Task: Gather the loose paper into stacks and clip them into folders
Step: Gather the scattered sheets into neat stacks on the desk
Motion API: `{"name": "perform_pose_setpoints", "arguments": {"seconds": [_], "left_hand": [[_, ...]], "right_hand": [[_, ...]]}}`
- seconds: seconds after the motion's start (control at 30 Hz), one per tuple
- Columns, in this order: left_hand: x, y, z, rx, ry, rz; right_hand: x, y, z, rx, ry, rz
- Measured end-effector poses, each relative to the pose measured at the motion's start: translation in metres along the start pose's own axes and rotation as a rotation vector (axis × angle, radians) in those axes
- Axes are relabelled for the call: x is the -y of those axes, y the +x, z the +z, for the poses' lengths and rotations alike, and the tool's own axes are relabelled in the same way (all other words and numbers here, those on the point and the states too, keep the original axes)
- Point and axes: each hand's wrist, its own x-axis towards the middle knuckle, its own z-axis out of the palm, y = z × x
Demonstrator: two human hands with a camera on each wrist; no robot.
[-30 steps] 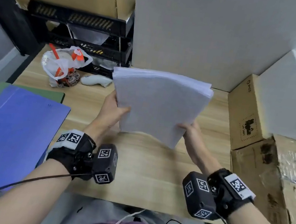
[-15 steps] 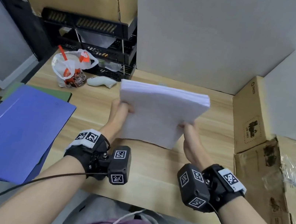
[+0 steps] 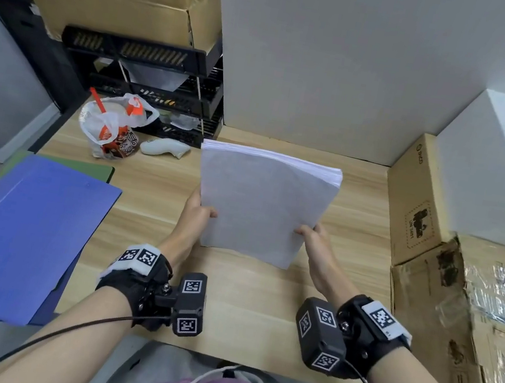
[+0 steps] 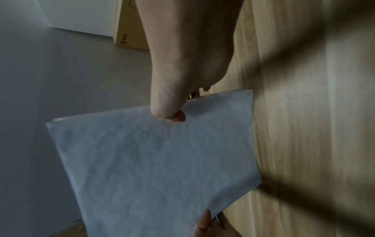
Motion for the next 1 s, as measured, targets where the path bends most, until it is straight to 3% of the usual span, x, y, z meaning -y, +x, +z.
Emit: {"name": "perform_pose_setpoints", "arguments": {"seconds": [0.13, 0.27, 0.43, 0.53, 0.67, 0.73, 0.87, 1.0], "left_hand": [[0.013, -0.002, -0.003, 0.008, 0.040, 0.022], [0.013, -0.001, -0.012, 0.044, 0.178, 0.071], [-0.038, 0.019, -0.017, 0.154, 0.269, 0.131], [-0.050, 0.022, -0.022, 0.257, 0.061, 0.000], [-0.026, 0.004, -0.004, 0.310, -0.347, -0.195], [-0.005, -0.003, 0.014, 0.307, -0.316, -0.256], [0.025, -0.012, 0.032, 0.134, -0.064, -0.361], [0.042, -0.025, 0.011, 0.171, 0.130, -0.439]], "right_hand": [[-0.007, -0.003, -0.004, 0.084, -0.073, -0.086], [0.004, -0.002, -0.014, 0.096, -0.295, -0.145], [0.032, 0.014, -0.024, 0.007, -0.182, -0.108], [0.038, 0.020, -0.036, -0.042, 0.098, 0.044], [0.015, 0.021, -0.041, -0.125, 0.434, 0.257], [-0.002, 0.014, -0.032, -0.131, 0.522, 0.355], [-0.036, -0.009, -0.020, -0.144, 0.490, 0.479], [-0.061, -0.024, -0.044, -0.183, 0.593, 0.484]]}}
